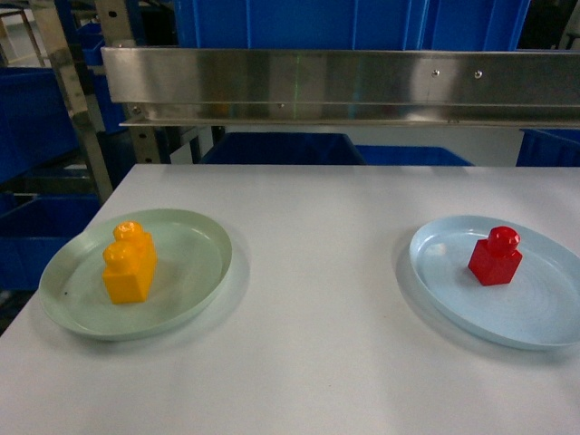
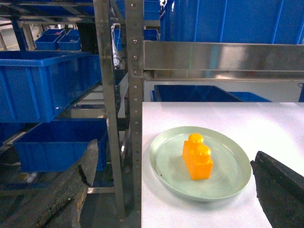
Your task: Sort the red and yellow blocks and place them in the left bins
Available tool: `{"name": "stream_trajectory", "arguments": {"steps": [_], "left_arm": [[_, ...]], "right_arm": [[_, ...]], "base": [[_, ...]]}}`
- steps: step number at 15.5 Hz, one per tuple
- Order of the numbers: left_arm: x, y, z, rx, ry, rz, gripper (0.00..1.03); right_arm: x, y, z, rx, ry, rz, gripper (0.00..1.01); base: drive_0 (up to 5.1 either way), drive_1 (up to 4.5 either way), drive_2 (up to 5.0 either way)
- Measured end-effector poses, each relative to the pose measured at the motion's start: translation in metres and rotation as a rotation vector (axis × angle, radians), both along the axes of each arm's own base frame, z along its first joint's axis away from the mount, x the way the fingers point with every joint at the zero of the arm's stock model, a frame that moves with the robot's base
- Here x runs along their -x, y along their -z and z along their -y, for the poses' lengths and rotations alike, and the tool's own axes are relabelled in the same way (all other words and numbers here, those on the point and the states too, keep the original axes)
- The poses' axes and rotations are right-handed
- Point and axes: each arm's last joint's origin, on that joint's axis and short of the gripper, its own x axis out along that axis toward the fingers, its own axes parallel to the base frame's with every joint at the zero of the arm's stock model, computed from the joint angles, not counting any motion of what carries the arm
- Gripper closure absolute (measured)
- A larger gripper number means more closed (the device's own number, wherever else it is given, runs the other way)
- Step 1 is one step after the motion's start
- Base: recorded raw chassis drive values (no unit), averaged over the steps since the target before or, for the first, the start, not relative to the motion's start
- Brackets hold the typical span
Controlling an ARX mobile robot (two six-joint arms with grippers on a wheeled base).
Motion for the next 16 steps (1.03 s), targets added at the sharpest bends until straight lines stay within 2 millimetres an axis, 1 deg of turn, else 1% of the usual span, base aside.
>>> {"name": "stream_trajectory", "arguments": {"steps": [1,2,3,4,5,6,7,8,9,10,11,12,14,16], "left_arm": [[-0.002,0.002,-0.002,0.010,-0.015,-0.117,0.05],[-0.012,-0.039,0.001,0.049,0.011,-0.115,0.05],[-0.027,-0.073,0.007,0.069,0.067,-0.058,0.05],[-0.072,-0.085,0.012,0.077,0.110,-0.116,0.05],[-0.100,-0.091,0.013,0.082,0.137,-0.183,0.05],[-0.125,-0.090,0.014,0.091,0.162,-0.268,0.05],[-0.155,-0.083,0.014,0.111,0.194,-0.388,0.05],[-0.188,-0.072,0.012,0.111,0.176,-0.437,0.05],[-0.215,-0.061,0.012,0.120,0.189,-0.476,0.05],[-0.231,-0.046,0.010,0.112,0.155,-0.481,0.05],[-0.233,-0.031,0.007,0.114,0.134,-0.538,0.05],[-0.231,-0.030,0.008,0.114,0.138,-0.538,0.05],[-0.231,-0.039,0.008,0.111,0.140,-0.502,0.05],[-0.231,-0.038,0.008,0.111,0.139,-0.509,0.05]], "right_arm": [[-0.004,-0.005,-0.002,-0.013,-0.016,-0.008,0.03],[-0.016,-0.033,-0.003,-0.076,-0.030,-0.016,0.03],[-0.036,-0.067,-0.014,-0.128,-0.083,0.004,0.03],[-0.084,-0.087,-0.022,-0.140,-0.106,-0.063,0.03],[-0.113,-0.090,-0.025,-0.160,-0.120,-0.162,0.03],[-0.140,-0.086,-0.029,-0.185,-0.122,-0.258,0.03],[-0.172,-0.078,-0.033,-0.201,-0.121,-0.347,0.03],[-0.201,-0.067,-0.038,-0.218,-0.153,-0.411,0.03],[-0.220,-0.058,-0.040,-0.219,-0.161,-0.436,0.03],[-0.223,-0.049,-0.041,-0.218,-0.159,-0.474,0.03],[-0.222,-0.047,-0.043,-0.218,-0.167,-0.482,0.03],[-0.222,-0.052,-0.043,-0.218,-0.170,-0.460,0.03],[-0.221,-0.052,-0.043,-0.219,-0.170,-0.460,0.03],[-0.219,-0.045,-0.045,-0.250,-0.211,-0.567,0.03]], "base": [[0.0,0.00,0.0],[0.0,0.00,0.0],[0.0,0.00,0.0],[0.0,0.00,0.0],[0.0,0.00,0.0],[0.0,0.00,0.0],[0.0,0.00,0.0],[0.0,0.00,0.0],[0.0,0.00,0.0],[0.0,0.00,0.0],[0.0,0.00,0.0],[0.0,0.00,0.0],[0.0,0.00,0.0],[0.0,0.00,0.0]]}}
